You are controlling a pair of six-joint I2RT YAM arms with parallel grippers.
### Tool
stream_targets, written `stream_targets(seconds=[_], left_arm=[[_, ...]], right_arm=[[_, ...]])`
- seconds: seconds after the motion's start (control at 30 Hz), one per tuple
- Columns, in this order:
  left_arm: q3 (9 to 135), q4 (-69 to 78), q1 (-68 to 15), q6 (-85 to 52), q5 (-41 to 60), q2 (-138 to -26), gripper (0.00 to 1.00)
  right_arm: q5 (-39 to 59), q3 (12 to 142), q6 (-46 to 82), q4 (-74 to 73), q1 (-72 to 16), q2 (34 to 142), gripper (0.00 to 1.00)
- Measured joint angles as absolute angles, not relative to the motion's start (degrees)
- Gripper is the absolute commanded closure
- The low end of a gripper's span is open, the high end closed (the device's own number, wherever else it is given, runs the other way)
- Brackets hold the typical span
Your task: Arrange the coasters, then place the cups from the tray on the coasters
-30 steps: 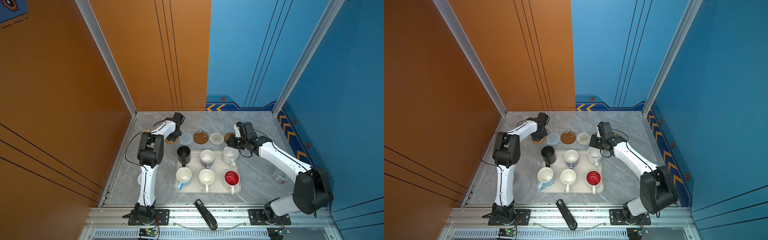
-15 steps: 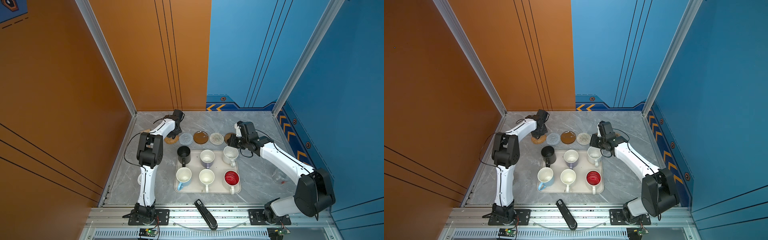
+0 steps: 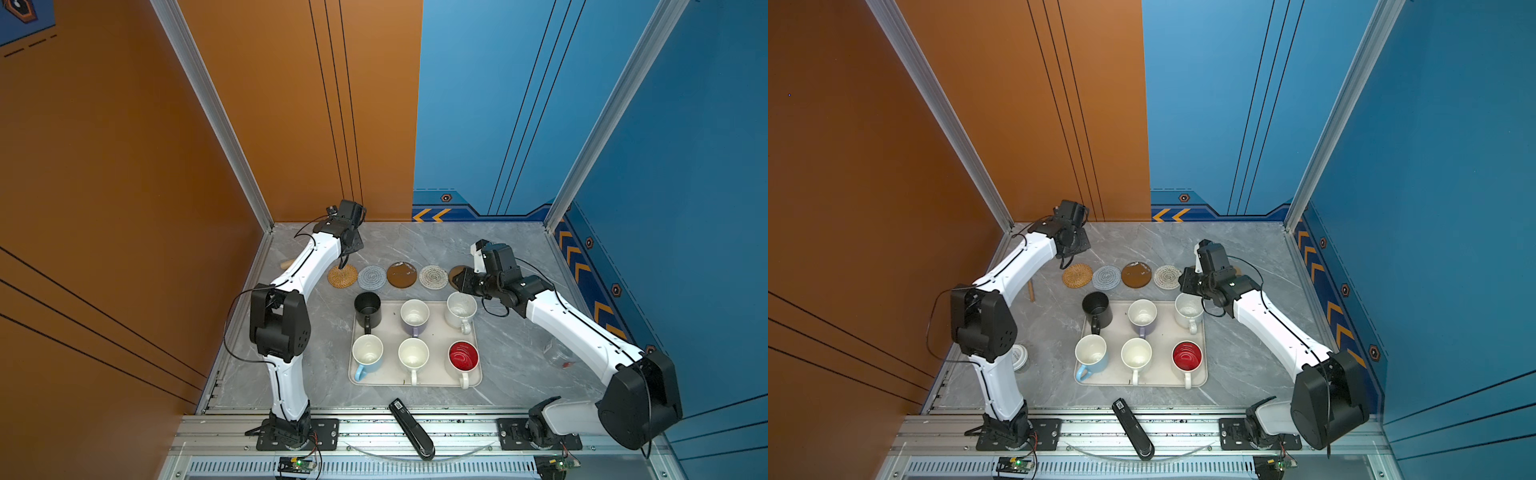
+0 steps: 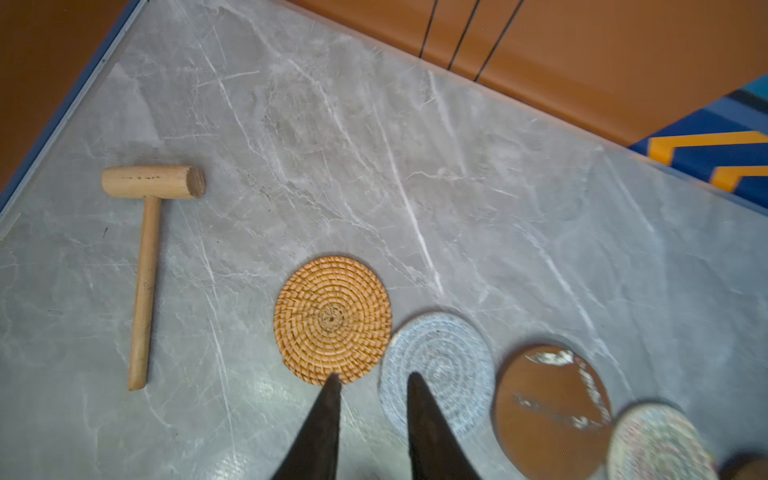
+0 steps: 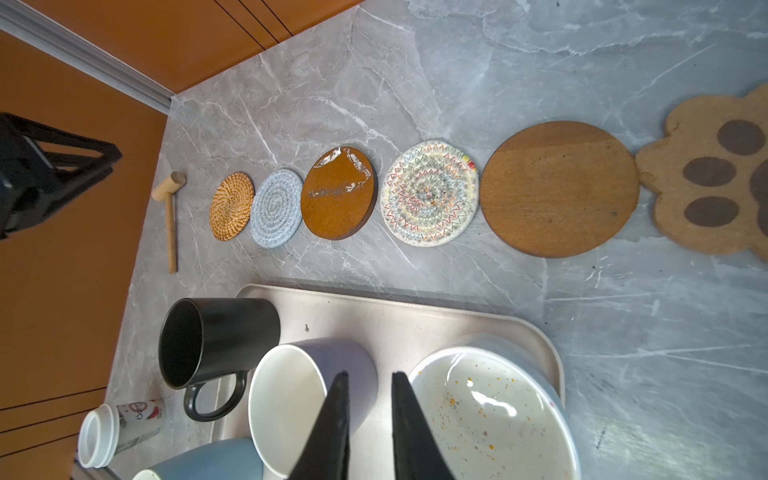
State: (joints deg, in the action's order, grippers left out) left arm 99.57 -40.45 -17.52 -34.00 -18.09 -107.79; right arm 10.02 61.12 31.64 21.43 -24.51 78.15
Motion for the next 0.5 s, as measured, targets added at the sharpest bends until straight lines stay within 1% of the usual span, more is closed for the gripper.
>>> stream_targets(seconds=[0.03, 0.1, 0.2, 0.27, 0.33, 0.5], left_arm=[[98.32, -40.03, -18.59, -33.61, -17.89, -106.04, 0.6], [95.29, -38.7, -21.34, -32.29, -17.39, -101.97, 0.58], [90.61, -35.9, -25.23, -30.37, -16.1, -96.51, 0.53], [86.8, -33.26, -27.75, -28.82, -14.87, -92.66, 0.5], [82.28, -30.37, -30.17, -27.33, -13.98, -88.36, 0.48], [69.45, -21.78, -34.2, -24.82, -11.46, -76.38, 0.3]], right_arm=[[9.45, 61.06, 31.48, 21.78, -25.1, 77.69, 0.7], [8.51, 60.8, 31.42, 22.37, -26.28, 76.47, 0.58], [7.35, 60.18, 31.14, 22.98, -27.59, 74.59, 0.43], [6.59, 60.01, 30.68, 23.66, -28.36, 73.58, 0.36], [5.58, 59.96, 30.35, 24.25, -29.26, 72.77, 0.32], [2.85, 59.7, 30.22, 25.76, -32.12, 71.75, 0.27]])
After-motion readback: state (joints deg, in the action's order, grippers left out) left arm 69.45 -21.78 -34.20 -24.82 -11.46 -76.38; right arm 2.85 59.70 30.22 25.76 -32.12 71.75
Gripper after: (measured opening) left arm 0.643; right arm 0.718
